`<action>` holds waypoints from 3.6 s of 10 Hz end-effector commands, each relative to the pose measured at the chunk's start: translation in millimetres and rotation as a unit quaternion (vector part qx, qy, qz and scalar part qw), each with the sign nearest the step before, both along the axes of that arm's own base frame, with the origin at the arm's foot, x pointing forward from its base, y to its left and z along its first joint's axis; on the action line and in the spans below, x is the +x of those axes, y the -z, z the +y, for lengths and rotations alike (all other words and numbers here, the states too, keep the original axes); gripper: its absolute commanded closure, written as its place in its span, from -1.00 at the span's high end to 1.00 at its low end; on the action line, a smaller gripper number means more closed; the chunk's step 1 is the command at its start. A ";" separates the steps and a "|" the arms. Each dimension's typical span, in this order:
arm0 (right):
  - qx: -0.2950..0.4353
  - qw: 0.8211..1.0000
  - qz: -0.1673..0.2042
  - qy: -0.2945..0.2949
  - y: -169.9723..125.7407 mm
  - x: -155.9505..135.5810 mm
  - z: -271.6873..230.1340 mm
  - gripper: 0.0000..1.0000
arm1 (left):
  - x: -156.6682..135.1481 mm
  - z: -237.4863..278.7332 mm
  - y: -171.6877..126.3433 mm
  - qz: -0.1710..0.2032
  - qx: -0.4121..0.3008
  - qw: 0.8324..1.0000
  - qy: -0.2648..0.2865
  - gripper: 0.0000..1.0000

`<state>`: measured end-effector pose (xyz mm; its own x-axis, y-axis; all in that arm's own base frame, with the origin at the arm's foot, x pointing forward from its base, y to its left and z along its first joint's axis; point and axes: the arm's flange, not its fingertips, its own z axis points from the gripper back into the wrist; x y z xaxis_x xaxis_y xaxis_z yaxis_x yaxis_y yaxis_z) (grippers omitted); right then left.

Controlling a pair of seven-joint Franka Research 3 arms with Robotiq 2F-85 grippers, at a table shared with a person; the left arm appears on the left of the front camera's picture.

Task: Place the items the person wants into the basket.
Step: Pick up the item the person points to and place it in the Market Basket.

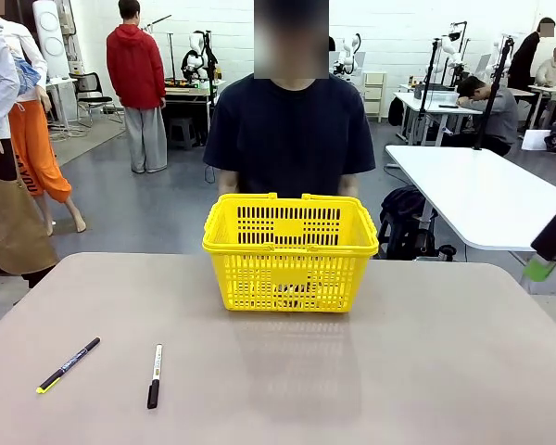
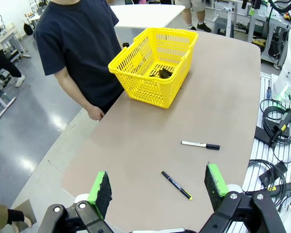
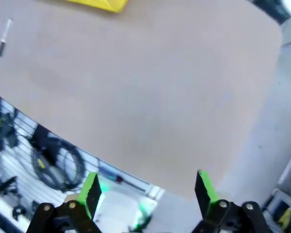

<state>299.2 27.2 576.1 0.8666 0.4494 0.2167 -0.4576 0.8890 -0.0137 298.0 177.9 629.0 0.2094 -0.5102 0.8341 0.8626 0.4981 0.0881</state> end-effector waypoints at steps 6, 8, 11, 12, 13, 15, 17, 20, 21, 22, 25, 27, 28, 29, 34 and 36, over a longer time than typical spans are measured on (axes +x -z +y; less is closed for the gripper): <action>0.000 1.000 0.000 0.000 0.0 0.0 0.0 1.00 | -0.5 1.1 0.3 -0.008 -0.002 1.000 0.007 1.00; -0.012 1.000 -0.006 -0.008 -1.4 2.1 -1.6 1.00 | -0.5 1.1 0.3 -0.008 -0.002 1.000 0.007 1.00; 0.151 0.972 -0.097 -0.150 -133.3 -56.3 -131.7 1.00 | -0.5 1.1 0.3 -0.008 -0.002 1.000 0.007 1.00; 0.198 0.956 -0.106 -0.191 -154.5 -58.5 -175.3 1.00 | -0.5 1.1 0.3 -0.008 -0.002 1.000 0.007 1.00; 0.212 0.943 -0.118 -0.227 -166.3 -56.7 -213.6 1.00 | -0.5 1.1 0.3 -0.008 -0.002 1.000 0.007 1.00; 0.251 0.920 -0.142 -0.267 -164.3 -43.5 -278.5 1.00 | -0.5 1.1 0.3 -0.008 -0.002 1.000 0.007 1.00; 0.258 0.898 -0.195 -0.298 -118.8 -20.3 -300.9 1.00 | -0.5 1.1 0.3 -0.008 -0.002 1.000 0.007 1.00; 0.287 0.880 -0.264 -0.272 -48.6 -3.3 -291.0 1.00 | -0.5 1.1 0.3 -0.008 -0.002 1.000 0.007 1.00; 0.301 0.876 -0.276 -0.256 -32.7 -1.8 -282.7 1.00 | -0.5 1.1 0.3 -0.008 -0.002 1.000 0.007 1.00; 0.313 0.869 -0.278 -0.263 -24.0 -3.5 -273.7 1.00 | -0.5 1.1 0.3 -0.008 -0.002 1.000 0.007 1.00; 0.318 0.872 -0.267 -0.259 -18.2 2.9 -286.8 1.00 | -0.5 1.1 0.3 -0.008 -0.002 1.000 0.007 1.00; 0.318 0.872 -0.267 -0.259 -18.2 2.9 -286.8 1.00 | -0.5 1.1 0.3 -0.008 -0.002 1.000 0.007 1.00; 0.318 0.872 -0.267 -0.259 -18.2 2.9 -286.8 1.00 | -0.5 1.1 0.3 -0.008 -0.002 1.000 0.007 1.00; 0.318 0.872 -0.267 -0.259 -18.2 2.9 -286.8 1.00 | -0.5 1.1 0.3 -0.008 -0.002 1.000 0.007 1.00; 0.318 0.872 -0.267 -0.259 -18.2 2.9 -286.8 1.00 | -0.5 1.1 0.3 -0.008 -0.002 1.000 0.007 1.00; 0.318 0.872 -0.267 -0.259 -18.2 2.9 -286.8 1.00 | -0.5 1.1 0.3 -0.008 -0.002 1.000 0.007 1.00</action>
<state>299.4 -257.9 593.8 0.3111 0.4061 0.8593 -0.8706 0.4844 0.0863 297.9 177.6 628.9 0.2106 -0.5115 0.8331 0.8629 0.4978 0.0875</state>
